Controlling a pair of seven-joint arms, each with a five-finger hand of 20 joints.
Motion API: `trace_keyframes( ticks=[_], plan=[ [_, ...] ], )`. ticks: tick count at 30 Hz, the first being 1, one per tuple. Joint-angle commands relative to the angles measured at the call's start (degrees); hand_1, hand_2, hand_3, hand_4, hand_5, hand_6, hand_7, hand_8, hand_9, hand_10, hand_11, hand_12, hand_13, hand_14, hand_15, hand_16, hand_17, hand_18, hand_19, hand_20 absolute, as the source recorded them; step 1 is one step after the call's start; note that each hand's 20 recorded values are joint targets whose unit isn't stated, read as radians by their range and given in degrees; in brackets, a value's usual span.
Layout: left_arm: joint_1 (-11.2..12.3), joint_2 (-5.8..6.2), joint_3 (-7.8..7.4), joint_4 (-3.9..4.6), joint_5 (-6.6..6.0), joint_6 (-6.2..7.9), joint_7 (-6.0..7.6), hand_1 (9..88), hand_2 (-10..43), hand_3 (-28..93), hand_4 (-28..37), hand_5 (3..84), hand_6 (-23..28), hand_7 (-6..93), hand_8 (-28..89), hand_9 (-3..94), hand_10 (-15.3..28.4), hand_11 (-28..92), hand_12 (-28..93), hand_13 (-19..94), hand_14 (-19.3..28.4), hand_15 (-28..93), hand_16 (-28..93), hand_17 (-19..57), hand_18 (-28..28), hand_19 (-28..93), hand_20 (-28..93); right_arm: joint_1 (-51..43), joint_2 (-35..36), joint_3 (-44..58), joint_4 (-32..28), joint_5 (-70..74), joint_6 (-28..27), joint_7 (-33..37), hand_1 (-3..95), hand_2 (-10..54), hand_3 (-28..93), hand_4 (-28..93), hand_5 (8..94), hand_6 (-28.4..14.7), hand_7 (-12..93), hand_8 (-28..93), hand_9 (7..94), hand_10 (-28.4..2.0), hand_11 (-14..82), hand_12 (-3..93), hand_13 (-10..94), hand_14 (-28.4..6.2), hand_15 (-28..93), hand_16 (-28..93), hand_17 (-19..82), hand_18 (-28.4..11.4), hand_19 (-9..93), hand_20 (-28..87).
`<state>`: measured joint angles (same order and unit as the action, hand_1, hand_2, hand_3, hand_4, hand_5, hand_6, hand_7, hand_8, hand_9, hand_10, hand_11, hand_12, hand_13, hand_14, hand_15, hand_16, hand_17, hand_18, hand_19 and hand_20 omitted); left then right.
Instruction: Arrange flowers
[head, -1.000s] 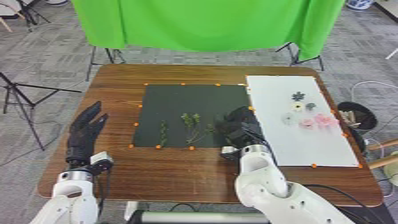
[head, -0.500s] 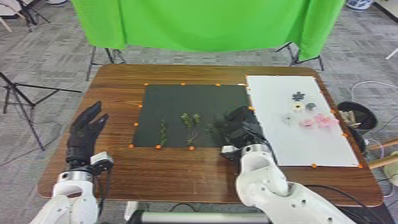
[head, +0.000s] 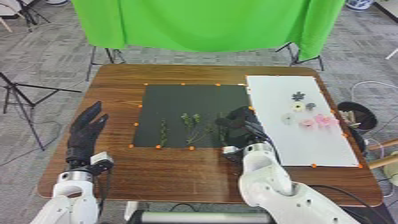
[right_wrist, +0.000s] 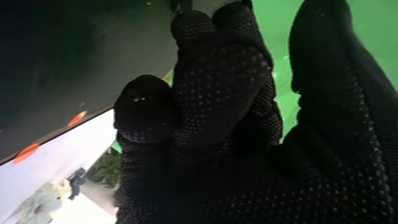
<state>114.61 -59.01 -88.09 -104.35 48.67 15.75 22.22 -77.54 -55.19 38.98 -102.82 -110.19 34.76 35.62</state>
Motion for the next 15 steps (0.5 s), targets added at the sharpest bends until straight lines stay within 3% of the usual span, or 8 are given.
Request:
trace_keyframes(
  ticks=[1, 15],
  plan=[
    [1.05, -0.54, -0.45, -0.64, 0.07, -0.37, -0.26, 38.0, -9.5, 69, -10.6, 34.2, 0.9, 21.0, -10, 23.2, 8.6, 16, 14, 27, 12.6, 15, 2, 6.6, 9.9, 9, 16, -0.02, 3.44, 0.4, -1.57, -1.54, -3.76, -0.32, 42.0, -9.5, 57, -7, 72.8, -2.6, 25, -7, 88.9, -14.0, 27.9, 19.4, 94, -2.8, 49, 26, 74, -5.4, 83, 39],
    [1.04, -0.38, -0.14, -0.61, 0.09, -0.19, -0.24, 38.0, -9.5, 69, -10.5, 34.2, 0.9, 21.1, -10, 23.3, 8.6, 16, 14, 27, 12.7, 15, 2, 6.4, 10.1, 9, 16, 4.8, 9.49, -0.31, -5.06, -0.17, -14.74, -2.07, 41.4, -9.5, 57, -8, 70.4, -2.2, 22, -11, 87.2, -14.4, 26.3, 19.3, 94, -3.4, 45, 29, 72, -5.6, 84, 37]
  ],
)
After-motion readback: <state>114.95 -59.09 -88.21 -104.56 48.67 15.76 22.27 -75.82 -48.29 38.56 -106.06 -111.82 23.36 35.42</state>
